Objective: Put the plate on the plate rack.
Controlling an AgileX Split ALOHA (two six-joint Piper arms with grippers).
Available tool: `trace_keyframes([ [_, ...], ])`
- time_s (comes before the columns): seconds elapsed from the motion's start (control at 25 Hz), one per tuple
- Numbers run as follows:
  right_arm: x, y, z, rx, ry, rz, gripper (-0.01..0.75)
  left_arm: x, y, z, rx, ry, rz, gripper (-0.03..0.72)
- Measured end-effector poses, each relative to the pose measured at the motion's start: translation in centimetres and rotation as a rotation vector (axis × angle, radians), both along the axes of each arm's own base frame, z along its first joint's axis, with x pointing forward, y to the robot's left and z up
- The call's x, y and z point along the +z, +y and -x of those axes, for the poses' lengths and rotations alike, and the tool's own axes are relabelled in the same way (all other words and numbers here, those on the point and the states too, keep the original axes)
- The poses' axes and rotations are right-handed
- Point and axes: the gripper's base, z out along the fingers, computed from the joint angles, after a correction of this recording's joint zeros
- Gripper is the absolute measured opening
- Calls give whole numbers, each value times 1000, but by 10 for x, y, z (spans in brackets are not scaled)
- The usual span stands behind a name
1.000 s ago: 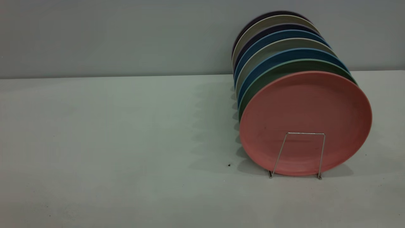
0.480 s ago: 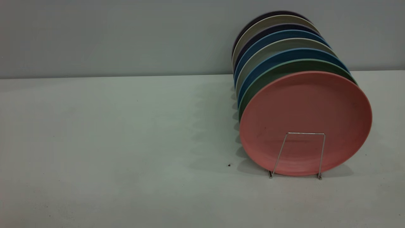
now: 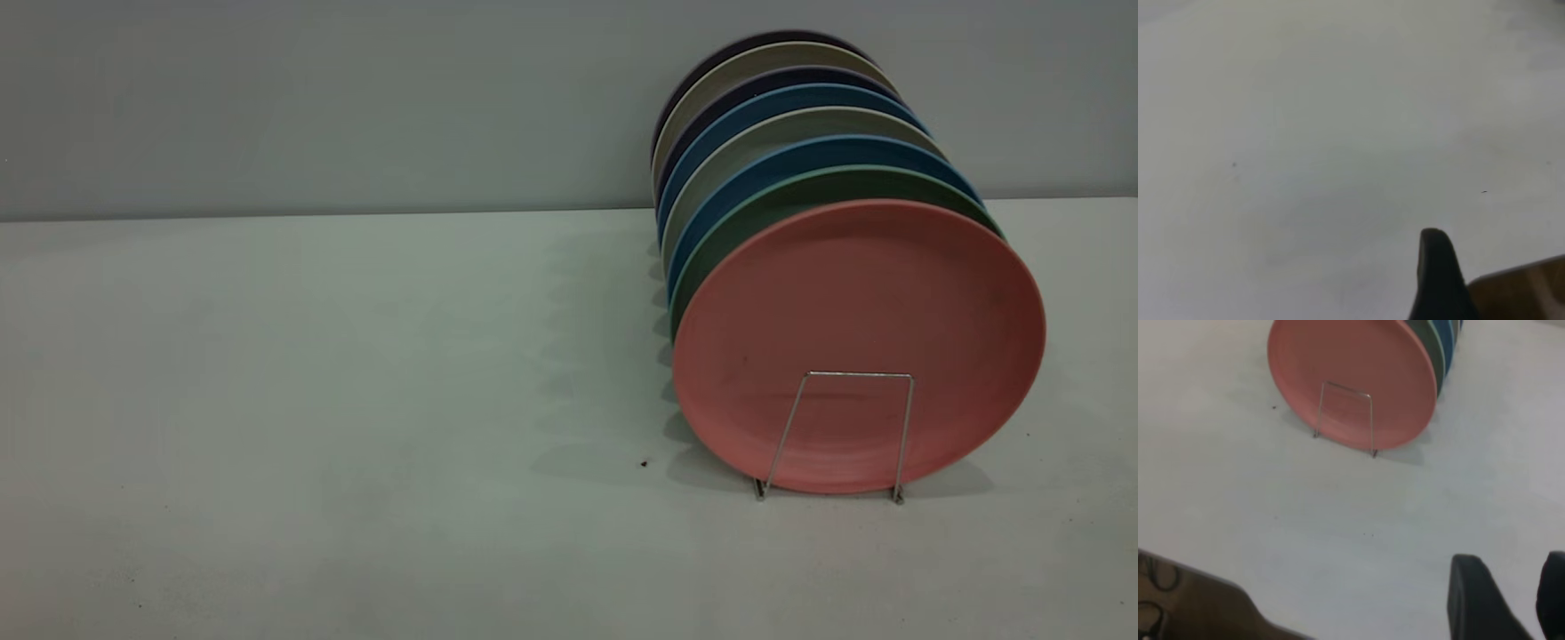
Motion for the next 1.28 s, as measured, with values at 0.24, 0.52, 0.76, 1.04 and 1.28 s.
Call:
trace_keyframes([
  [0.24, -2, -1, -2, -11, -3, 17, 243, -2, 4, -1, 55, 10, 4, 495],
  [0.52, -2, -2, -2, -13, -5, 21, 243, -2, 4, -1, 66, 10, 8, 495],
  [0.76, -2, -2, -2, -14, -4, 22, 243, -2, 4, -1, 76, 11, 21, 495],
  [1.04, -2, -2, -2, -14, -4, 22, 243, -2, 4, -1, 79, 12, 24, 495],
  [1.28, -2, -2, -2, -14, -4, 22, 243, -2, 4, -1, 79, 12, 25, 495],
])
